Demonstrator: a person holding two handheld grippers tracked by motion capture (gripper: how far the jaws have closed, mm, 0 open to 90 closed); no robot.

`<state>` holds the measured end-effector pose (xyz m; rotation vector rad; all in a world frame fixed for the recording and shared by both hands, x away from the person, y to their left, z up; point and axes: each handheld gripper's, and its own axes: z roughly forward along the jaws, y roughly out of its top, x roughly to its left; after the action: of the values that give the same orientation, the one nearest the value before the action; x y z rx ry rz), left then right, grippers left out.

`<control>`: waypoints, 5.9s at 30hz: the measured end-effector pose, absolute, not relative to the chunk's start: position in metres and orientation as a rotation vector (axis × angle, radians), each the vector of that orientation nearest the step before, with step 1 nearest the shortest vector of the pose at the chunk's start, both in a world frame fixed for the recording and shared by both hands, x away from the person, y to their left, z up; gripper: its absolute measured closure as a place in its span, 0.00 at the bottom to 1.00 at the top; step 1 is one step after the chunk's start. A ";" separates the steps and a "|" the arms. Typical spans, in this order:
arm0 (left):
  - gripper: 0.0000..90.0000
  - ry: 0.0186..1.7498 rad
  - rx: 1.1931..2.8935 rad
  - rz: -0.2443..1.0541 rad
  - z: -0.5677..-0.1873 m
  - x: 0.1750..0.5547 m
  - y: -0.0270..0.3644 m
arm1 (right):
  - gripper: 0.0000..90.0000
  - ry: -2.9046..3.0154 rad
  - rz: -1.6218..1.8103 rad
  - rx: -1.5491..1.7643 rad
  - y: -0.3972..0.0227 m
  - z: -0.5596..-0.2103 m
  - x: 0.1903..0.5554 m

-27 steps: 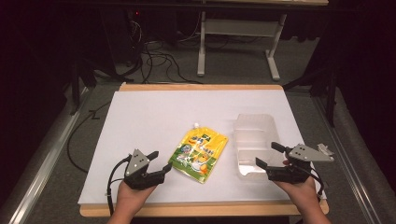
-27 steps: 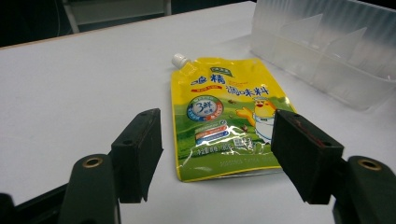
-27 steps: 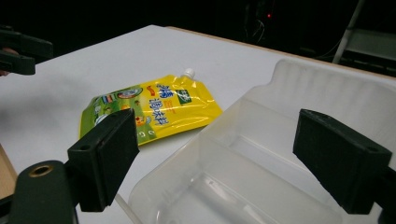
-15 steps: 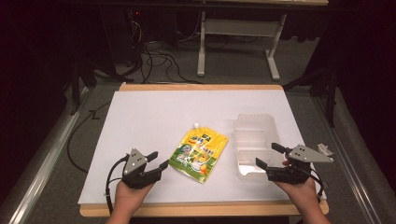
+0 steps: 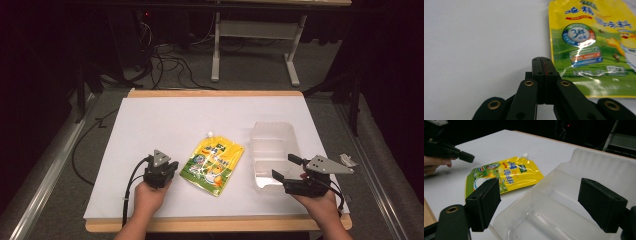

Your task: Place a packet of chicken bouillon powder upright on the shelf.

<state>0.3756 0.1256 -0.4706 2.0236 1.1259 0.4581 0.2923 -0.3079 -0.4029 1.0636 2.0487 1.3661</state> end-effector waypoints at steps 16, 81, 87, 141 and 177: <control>1.00 1.041 2.119 0.382 -0.479 0.368 0.109 | 0.24 2.049 1.366 1.060 -0.308 -0.403 0.290; 0.60 1.211 1.884 0.126 -0.469 0.458 0.072 | 0.26 2.033 1.384 1.084 -0.317 -0.403 0.289; 0.61 1.217 1.878 0.029 -0.476 0.462 0.069 | 0.26 2.037 1.381 1.089 -0.317 -0.403 0.289; 1.00 0.884 1.778 0.424 -0.428 0.364 0.074 | 0.28 2.044 1.369 1.070 -0.312 -0.403 0.286; 1.00 0.589 1.682 0.540 -0.401 0.292 0.065 | 0.18 2.165 1.468 1.032 -0.240 -0.372 0.316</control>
<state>0.2924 0.0648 -0.4013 1.6817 0.5893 0.5403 0.3161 -0.2399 -0.3718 1.0320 2.1654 1.4675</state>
